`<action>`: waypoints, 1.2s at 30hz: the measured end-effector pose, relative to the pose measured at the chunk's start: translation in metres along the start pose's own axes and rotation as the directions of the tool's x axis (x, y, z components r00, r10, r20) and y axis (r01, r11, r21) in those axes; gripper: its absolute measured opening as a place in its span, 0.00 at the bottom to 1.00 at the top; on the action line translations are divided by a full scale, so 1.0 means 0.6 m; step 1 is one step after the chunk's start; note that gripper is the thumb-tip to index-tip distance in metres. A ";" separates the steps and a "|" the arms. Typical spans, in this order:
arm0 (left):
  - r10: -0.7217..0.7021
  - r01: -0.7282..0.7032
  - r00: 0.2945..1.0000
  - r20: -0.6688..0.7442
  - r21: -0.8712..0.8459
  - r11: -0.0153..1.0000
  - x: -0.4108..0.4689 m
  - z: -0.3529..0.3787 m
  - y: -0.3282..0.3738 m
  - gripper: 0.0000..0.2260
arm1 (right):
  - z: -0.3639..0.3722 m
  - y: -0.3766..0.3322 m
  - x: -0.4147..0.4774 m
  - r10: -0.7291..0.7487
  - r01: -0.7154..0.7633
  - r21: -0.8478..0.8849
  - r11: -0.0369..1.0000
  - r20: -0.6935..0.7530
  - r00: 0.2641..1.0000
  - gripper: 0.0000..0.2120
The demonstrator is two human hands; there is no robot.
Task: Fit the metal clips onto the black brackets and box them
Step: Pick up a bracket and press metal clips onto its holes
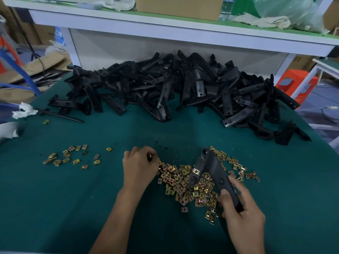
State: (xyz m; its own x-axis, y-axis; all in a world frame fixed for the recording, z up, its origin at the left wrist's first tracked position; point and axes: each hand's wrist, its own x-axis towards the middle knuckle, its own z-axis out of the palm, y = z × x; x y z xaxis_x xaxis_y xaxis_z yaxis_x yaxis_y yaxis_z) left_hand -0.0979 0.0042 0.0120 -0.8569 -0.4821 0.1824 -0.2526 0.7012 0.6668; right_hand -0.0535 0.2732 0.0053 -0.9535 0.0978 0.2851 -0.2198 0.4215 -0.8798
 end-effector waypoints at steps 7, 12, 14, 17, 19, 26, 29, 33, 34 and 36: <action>-0.007 -0.002 0.996 0.084 0.100 0.995 -0.002 0.004 0.003 0.06 | -0.001 0.000 -0.004 0.031 -0.031 0.007 0.999 0.009 0.999 0.20; 0.067 -0.071 0.993 0.095 0.038 0.997 -0.001 0.004 0.002 0.02 | -0.003 -0.001 -0.005 0.040 -0.040 -0.006 0.999 0.017 0.999 0.20; 0.109 -0.104 0.991 0.074 -0.062 0.993 -0.003 0.003 0.005 0.01 | -0.003 -0.001 -0.005 0.039 -0.038 -0.009 0.999 0.016 0.999 0.20; 0.031 0.032 0.991 0.133 -0.440 0.897 -0.006 -0.004 0.015 0.03 | -0.003 -0.003 -0.005 0.035 -0.035 -0.012 0.999 0.014 0.999 0.20; 0.004 0.132 0.978 0.210 -0.628 0.767 -0.008 -0.007 0.027 0.03 | -0.002 -0.005 -0.005 0.028 -0.028 -0.016 0.999 0.015 0.999 0.20; 0.199 0.096 0.933 0.301 -0.739 0.667 -0.021 -0.009 0.045 0.11 | -0.004 -0.010 -0.006 -0.002 0.002 -0.017 1.000 0.035 0.999 0.19; 0.220 0.140 0.912 0.347 -0.767 0.626 -0.026 -0.009 0.052 0.11 | -0.005 -0.010 -0.006 -0.009 0.011 -0.035 0.999 0.058 0.998 0.19; 0.248 0.176 0.886 0.392 -0.778 0.603 -0.032 -0.003 0.060 0.11 | -0.003 -0.007 -0.006 -0.021 0.026 -0.059 0.998 0.079 0.997 0.19; 0.246 0.185 0.884 0.397 -0.781 0.597 -0.033 -0.002 0.061 0.10 | -0.002 -0.007 -0.005 -0.026 0.031 -0.064 0.997 0.085 0.996 0.19; 0.241 0.206 0.879 0.412 -0.783 0.587 -0.035 0.002 0.063 0.10 | -0.002 -0.008 -0.005 -0.031 0.038 -0.070 0.997 0.094 0.995 0.18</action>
State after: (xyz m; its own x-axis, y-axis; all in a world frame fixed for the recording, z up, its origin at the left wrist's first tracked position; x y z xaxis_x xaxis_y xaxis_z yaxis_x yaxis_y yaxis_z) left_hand -0.0901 0.0413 0.0328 -0.9990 -0.0382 0.0234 0.0271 -0.0995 0.9947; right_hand -0.0495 0.2721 0.0091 -0.9614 -0.0011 0.2753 -0.2410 0.4869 -0.8396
